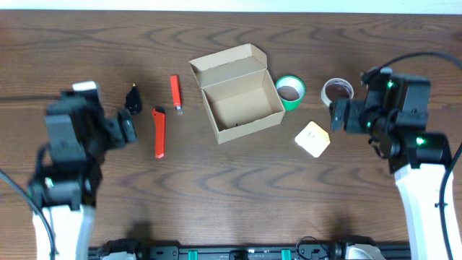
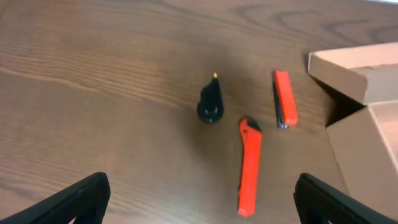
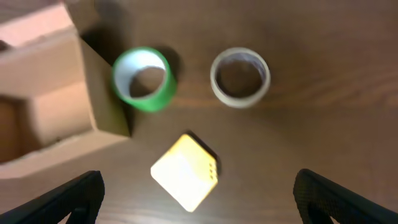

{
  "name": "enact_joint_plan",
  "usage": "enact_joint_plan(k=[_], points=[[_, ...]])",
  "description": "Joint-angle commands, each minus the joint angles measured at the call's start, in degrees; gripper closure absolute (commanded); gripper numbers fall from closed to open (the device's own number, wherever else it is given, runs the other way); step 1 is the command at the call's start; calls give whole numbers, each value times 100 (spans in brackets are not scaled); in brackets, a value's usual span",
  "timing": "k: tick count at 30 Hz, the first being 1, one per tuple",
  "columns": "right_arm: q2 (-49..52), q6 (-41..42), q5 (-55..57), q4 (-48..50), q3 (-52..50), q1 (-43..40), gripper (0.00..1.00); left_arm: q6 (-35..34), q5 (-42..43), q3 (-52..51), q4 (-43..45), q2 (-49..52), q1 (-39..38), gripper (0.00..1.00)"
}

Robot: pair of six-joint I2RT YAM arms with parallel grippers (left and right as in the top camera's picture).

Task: Pack container
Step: 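Reach the right gripper to the green tape roll and grasp it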

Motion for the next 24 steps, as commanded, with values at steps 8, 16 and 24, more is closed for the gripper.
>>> enact_joint_plan(k=[8, 16, 24], points=[[595, 334, -1121, 13, 579, -46, 1, 315, 960, 1040, -527, 1154, 667, 5], [2953, 472, -914, -1174, 2732, -44, 1, 610, 800, 1040, -909, 1163, 664, 5], [4929, 490, -675, -2334, 4675, 131, 1, 610, 636, 1040, -1222, 1163, 664, 5]])
